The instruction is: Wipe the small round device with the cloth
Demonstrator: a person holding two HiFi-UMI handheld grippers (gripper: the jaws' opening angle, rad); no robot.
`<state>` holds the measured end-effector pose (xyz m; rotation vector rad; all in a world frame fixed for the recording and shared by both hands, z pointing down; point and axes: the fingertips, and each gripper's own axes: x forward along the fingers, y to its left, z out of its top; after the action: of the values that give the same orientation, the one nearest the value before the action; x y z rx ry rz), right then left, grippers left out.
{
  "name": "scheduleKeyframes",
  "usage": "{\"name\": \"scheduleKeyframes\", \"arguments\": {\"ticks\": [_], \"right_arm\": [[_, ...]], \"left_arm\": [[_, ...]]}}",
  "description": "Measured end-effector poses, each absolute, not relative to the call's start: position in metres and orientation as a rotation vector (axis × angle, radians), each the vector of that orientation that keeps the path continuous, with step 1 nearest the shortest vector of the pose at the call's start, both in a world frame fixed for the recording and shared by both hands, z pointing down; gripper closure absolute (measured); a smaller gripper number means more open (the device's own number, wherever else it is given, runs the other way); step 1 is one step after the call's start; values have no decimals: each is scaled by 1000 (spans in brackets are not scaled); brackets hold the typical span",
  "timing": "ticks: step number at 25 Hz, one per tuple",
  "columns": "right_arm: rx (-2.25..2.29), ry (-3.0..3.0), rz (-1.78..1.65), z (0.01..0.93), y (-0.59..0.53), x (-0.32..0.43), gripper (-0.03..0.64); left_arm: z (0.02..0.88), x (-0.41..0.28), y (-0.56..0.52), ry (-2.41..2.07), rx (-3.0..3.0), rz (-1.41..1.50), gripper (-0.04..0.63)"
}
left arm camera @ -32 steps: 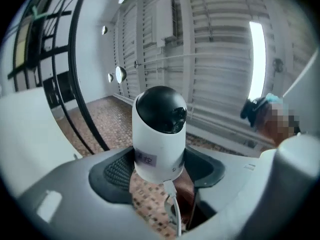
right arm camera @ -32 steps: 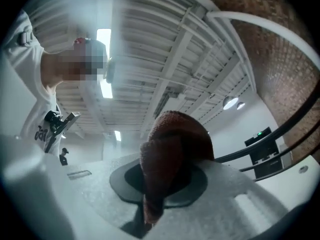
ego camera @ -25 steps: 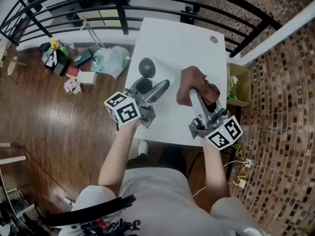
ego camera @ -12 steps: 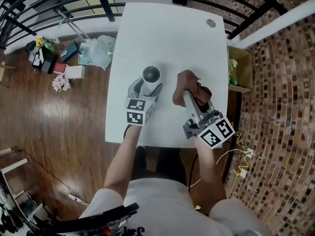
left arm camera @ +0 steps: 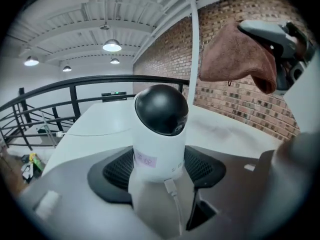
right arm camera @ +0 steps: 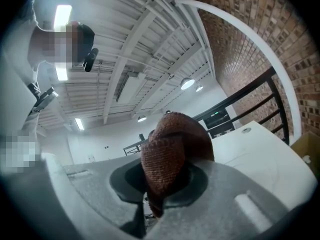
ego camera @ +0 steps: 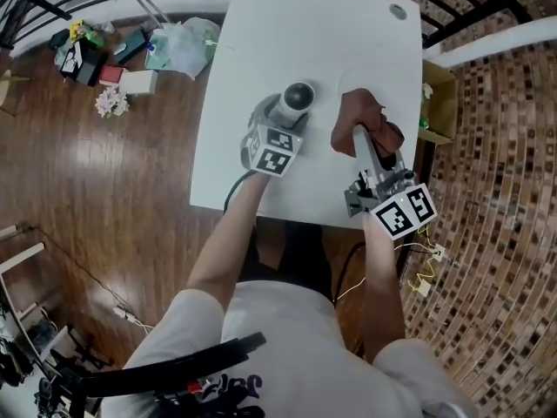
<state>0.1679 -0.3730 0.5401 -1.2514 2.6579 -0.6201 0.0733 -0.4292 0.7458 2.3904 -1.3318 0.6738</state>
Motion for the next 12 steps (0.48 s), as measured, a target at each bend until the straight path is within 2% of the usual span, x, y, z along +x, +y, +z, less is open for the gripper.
{"name": "scheduleKeyframes", "arguments": {"ticks": [2,4,12], "right_arm": [[-1276,2660,-606,534,-362,169,592],[-1304,2663,-583,527,-350,168,592],[-1461,2607,-494,488,-277,160,592]], "left_arm": [[748,77,-426,-1311,2392,688,250],[746,77,-422,-1273,2375,683,139],[688,37,-369,-1270,2385,536,126]]}}
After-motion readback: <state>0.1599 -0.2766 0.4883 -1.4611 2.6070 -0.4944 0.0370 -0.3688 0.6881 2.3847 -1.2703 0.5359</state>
